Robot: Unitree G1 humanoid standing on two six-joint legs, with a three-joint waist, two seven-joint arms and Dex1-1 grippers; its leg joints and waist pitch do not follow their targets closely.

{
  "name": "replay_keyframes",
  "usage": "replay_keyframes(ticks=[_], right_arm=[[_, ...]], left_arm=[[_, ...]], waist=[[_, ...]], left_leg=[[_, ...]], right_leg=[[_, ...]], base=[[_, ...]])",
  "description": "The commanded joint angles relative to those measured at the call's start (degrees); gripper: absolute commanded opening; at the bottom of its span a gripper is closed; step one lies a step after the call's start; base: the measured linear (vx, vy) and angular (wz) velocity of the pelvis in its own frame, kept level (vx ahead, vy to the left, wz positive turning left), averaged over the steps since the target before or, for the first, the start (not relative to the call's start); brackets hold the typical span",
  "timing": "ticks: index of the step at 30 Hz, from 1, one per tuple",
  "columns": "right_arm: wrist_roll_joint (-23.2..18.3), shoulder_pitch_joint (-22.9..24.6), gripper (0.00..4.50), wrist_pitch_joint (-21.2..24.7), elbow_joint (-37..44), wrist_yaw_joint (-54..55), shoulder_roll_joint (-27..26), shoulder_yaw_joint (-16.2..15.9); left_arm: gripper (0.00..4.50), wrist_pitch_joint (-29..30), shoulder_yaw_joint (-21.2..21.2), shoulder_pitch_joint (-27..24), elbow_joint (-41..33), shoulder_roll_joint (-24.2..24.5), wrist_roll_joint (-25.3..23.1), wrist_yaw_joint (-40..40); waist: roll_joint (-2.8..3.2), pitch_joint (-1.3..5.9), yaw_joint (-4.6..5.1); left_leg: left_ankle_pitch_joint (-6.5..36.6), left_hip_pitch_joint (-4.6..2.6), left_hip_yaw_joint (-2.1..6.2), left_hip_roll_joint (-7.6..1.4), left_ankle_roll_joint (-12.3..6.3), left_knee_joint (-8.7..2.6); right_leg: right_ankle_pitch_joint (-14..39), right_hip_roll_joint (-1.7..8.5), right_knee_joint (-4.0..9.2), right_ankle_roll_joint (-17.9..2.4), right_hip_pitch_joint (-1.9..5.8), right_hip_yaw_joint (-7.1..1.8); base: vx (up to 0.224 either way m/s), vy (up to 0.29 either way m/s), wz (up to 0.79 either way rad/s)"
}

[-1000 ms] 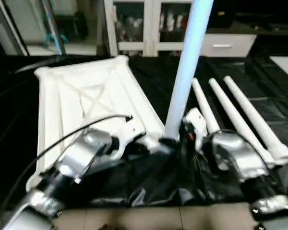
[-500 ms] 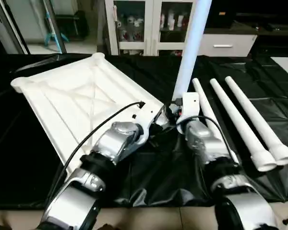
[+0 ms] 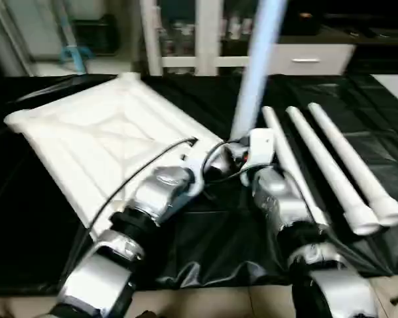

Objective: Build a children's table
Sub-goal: Rotate leg to tighten, then rotate table base

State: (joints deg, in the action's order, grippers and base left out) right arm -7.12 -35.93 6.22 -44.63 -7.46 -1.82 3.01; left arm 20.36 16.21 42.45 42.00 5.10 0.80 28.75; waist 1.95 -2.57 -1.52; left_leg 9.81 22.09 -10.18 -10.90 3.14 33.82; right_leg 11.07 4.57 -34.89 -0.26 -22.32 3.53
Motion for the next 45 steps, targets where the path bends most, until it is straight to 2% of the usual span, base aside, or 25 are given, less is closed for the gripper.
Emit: replay_keyframes(ticks=[1,2,4,5,6,8,9,10,11,14,17,18,20,22,24,25,26,27,30,32,35,39,40,43,45], right_arm=[[-0.5,2.3,3.75,3.3,7.2,-1.4,1.2,-1.6],[-0.5,2.3,3.75,3.3,7.2,-1.4,1.2,-1.6],[-2.0,6.6,3.75,7.2,16.7,-4.5,3.4,-2.4],[-2.6,8.2,3.75,8.4,20.1,-5.5,4.1,-2.5],[-3.0,9.3,3.75,9.2,22.2,-6.1,4.4,-2.6],[-2.9,12.4,3.82,11.2,28.4,-7.7,5.7,-2.6],[-3.1,13.2,3.84,11.8,30.1,-7.7,6.1,-2.6],[-3.2,13.4,3.84,12.0,30.6,-7.8,6.2,-2.6],[-3.4,13.7,3.84,12.3,31.5,-7.8,6.4,-2.6],[-4.2,15.8,3.84,15.4,37.0,-8.1,7.5,-3.1],[-4.2,16.5,3.84,16.6,39.2,-8.6,8.2,-3.4],[-4.3,16.8,3.84,17.2,40.3,-9.1,8.5,-3.6],[-4.8,18.0,3.84,18.8,43.7,-11.5,9.9,-4.5],[-5.4,18.5,3.84,19.5,44.9,-12.9,10.6,-4.8],[-7.4,19.8,3.84,21.6,48.4,-17.0,13.1,-6.1],[-8.5,20.7,3.84,22.9,50.5,-19.3,14.7,-6.9],[-9.1,21.3,3.84,23.6,51.9,-20.9,16.0,-7.5],[-10.3,22.5,3.84,24.8,54.4,-24.4,18.7,-8.7],[-11.5,24.4,3.84,26.8,58.4,-29.9,23.8,-11.0],[-11.4,25.2,3.84,28.6,60.1,-31.8,26.3,-11.9],[-11.0,25.6,3.84,29.7,61.5,-33.2,28.2,-12.7],[-10.9,25.6,3.84,30.1,62.0,-33.3,28.8,-13.1],[-11.1,25.6,3.84,30.5,62.4,-33.2,29.2,-13.3],[-11.0,25.6,3.84,30.8,62.7,-33.1,29.6,-13.5],[-10.9,25.6,3.84,30.9,62.8,-33.1,29.7,-13.5]], left_arm=[[0.0,-3.4,0.6,1.1,1.7,0.5,-1.6,0.7],[0.0,-3.4,0.6,1.1,1.7,0.5,-1.6,0.7],[0.0,-7.6,0.8,2.5,4.1,0.1,-2.5,-0.5],[0.0,-9.1,0.5,3.2,5.3,-0.1,-3.0,-2.5],[0.0,-10.2,0.3,3.7,6.0,-0.2,-3.4,-3.9],[0.28,-12.1,-2.0,4.6,6.5,-0.6,-1.8,-2.8],[0.44,-12.1,-3.2,4.7,5.9,-0.8,-0.3,-1.4],[0.44,-11.9,-3.7,4.7,5.5,-0.8,0.2,-1.1],[0.59,-11.6,-4.5,4.7,4.9,-0.9,1.1,-0.6],[0.91,-14.3,-5.2,4.4,3.2,-0.2,1.4,0.4],[1.02,-14.5,-5.6,3.6,1.3,0.5,2.1,1.6],[1.02,-14.0,-5.5,2.7,-0.6,1.2,2.7,3.2],[1.02,-9.7,-4.6,-0.8,-8.9,4.6,4.4,10.5],[1.02,-7.8,-3.8,-2.4,-12.7,6.6,5.2,13.9],[1.02,-1.8,-1.3,-6.1,-22.8,12.8,8.4,22.9],[1.02,1.3,0.0,-7.9,-27.8,16.2,10.0,26.9],[1.02,2.9,0.7,-9.0,-30.7,18.5,10.8,29.1],[1.02,5.3,2.1,-10.3,-34.2,22.0,11.6,31.9],[1.02,7.4,4.9,-11.5,-36.3,26.5,9.1,34.5],[1.02,8.4,6.1,-11.8,-35.5,27.1,5.4,33.7],[1.02,10.7,7.6,-11.5,-34.4,27.1,1.9,31.6],[1.02,11.7,8.5,-9.8,-30.9,25.3,-0.2,27.2],[1.02,11.5,8.7,-8.1,-27.9,23.6,-1.5,22.9],[1.02,9.3,7.1,-5.3,-22.3,19.8,-3.3,16.1],[1.02,8.7,6.3,-4.5,-20.7,18.6,-4.0,14.2]], waist=[[-0.03,3.4,-0.01],[-0.02,3.4,-0.17],[-0.09,3.37,-0.52],[-0.81,3.34,-0.89],[-0.51,3.4,-0.93],[-0.8,3.39,-0.98],[-0.4,3.48,-1.08],[-0.61,3.45,-0.96],[-0.57,3.88,-1.15],[-0.25,3.75,-1.18],[-0.24,3.69,-1.27],[0.21,3.66,-1.35],[-0.13,3.51,-1.42],[0.15,3.52,-1.31],[0.3,3.48,-1.28],[0.09,3.41,-1.29],[0.51,3.24,-1.26],[0.33,3.03,-1.24],[0.49,2.75,-1.6],[0.28,2.51,-1.88],[0.14,2.76,-1.81],[-0.08,2.96,-1.83],[0.01,2.97,-1.89],[-0.14,3.0,-1.96],[-0.28,3.14,-1.94]], left_leg=[[16.7,-1.1,0.83,-1.96,0.17,-4.66],[16.3,-1.13,0.74,-1.87,-0.14,-4.57],[15.1,-1.14,0.67,-1.88,-0.79,-4.54],[14.0,-1.01,0.71,-1.94,-1.57,-4.56],[13.1,-0.87,0.8,-1.98,-1.71,-4.62],[12.1,-0.7,0.79,-1.95,-1.91,-4.52],[11.4,-0.85,0.81,-2.07,-2.02,-4.48],[11.2,-0.68,0.72,-1.94,-2.24,-4.4],[9.6,-0.74,0.73,-1.97,-2.57,-4.09],[7.9,-0.67,0.68,-2.03,-3.92,-3.93],[8.4,-0.78,0.55,-2.06,-4.03,-3.91],[8.8,-0.87,0.61,-2.1,-3.74,-3.98],[10.3,-0.84,0.61,-2.33,-2.82,-4.22],[10.4,-0.93,0.62,-2.36,-2.35,-4.28],[10.7,-0.96,0.65,-2.44,-1.81,-4.44],[11.1,-1.12,0.56,-2.55,-1.66,-4.52],[12.3,-1.25,0.58,-2.57,-0.9,-4.68],[13.5,-1.28,0.45,-2.44,-0.43,-4.73],[15.4,-1.52,0.34,-2.37,0.54,-4.8],[16.8,-1.58,0.42,-2.34,1.39,-4.95],[16.2,-1.44,0.61,-2.24,1.99,-4.93],[14.7,-1.36,0.43,-2.02,1.5,-4.54],[14.6,-1.43,0.33,-1.97,1.28,-4.38],[14.0,-1.01,0.38,-1.82,0.82,-4.25],[14.2,-1.17,0.37,-1.78,0.64,-4.05]], right_leg=[[10.8,3.42,4.9,-11.2,2.1,-2.35],[10.6,3.37,5.03,-11.0,2.1,-2.4],[9.8,3.31,5.13,-10.6,2.23,-2.46],[9.5,3.47,4.97,-9.9,2.52,-2.57],[9.4,3.57,4.85,-9.7,2.49,-2.51],[9.1,3.59,4.85,-9.6,2.54,-2.51],[8.1,3.69,4.64,-10.2,2.37,-2.52],[7.8,3.64,4.76,-10.4,2.46,-2.49],[5.4,3.78,4.35,-11.5,2.56,-2.51],[0.8,3.46,3.98,-13.0,2.41,-2.41],[1.4,3.51,3.96,-13.2,2.33,-2.41],[2.0,3.54,3.96,-13.2,2.3,-2.42],[4.2,3.67,4.04,-13.0,2.44,-2.48],[4.5,3.51,3.87,-12.8,2.26,-2.49],[4.8,3.42,3.67,-12.6,2.25,-2.55],[5.1,3.36,3.68,-12.6,2.07,-2.58],[6.3,3.12,3.6,-12.2,1.86,-2.6],[8.1,3.08,3.79,-11.8,1.71,-2.67],[11.8,3.05,4.22,-10.5,1.34,-2.81],[14.9,3.06,4.56,-8.6,1.31,-3.06],[16.0,3.24,4.62,-7.8,1.61,-3.17],[15.0,3.18,4.6,-8.2,1.51,-3.36],[14.6,3.12,4.61,-8.6,1.38,-3.39],[14.5,3.01,4.65,-8.3,1.75,-3.28],[14.8,3.05,4.76,-8.1,1.69,-3.27]], base=[[0.0,0.0,0.0],[0.0,0.0,0.0],[0.0,0.0,0.0],[0.0,0.0,0.0],[0.0,0.0,0.0],[0.0,0.0,0.0],[0.0,0.0,0.0],[0.0,0.0,0.0],[0.0,0.0,0.0],[0.0,0.0,0.0],[0.0,0.0,0.0],[0.0,0.0,0.0],[0.0,0.0,0.0],[0.0,0.0,0.0],[0.0,0.0,0.0],[0.0,0.0,0.0],[0.0,0.0,0.0],[0.0,0.0,0.0],[0.0,0.0,0.0],[0.0,0.0,0.0],[0.0,0.0,0.0],[0.0,0.0,0.0],[0.0,0.0,0.0],[0.0,0.0,0.0],[0.0,0.0,0.0]])
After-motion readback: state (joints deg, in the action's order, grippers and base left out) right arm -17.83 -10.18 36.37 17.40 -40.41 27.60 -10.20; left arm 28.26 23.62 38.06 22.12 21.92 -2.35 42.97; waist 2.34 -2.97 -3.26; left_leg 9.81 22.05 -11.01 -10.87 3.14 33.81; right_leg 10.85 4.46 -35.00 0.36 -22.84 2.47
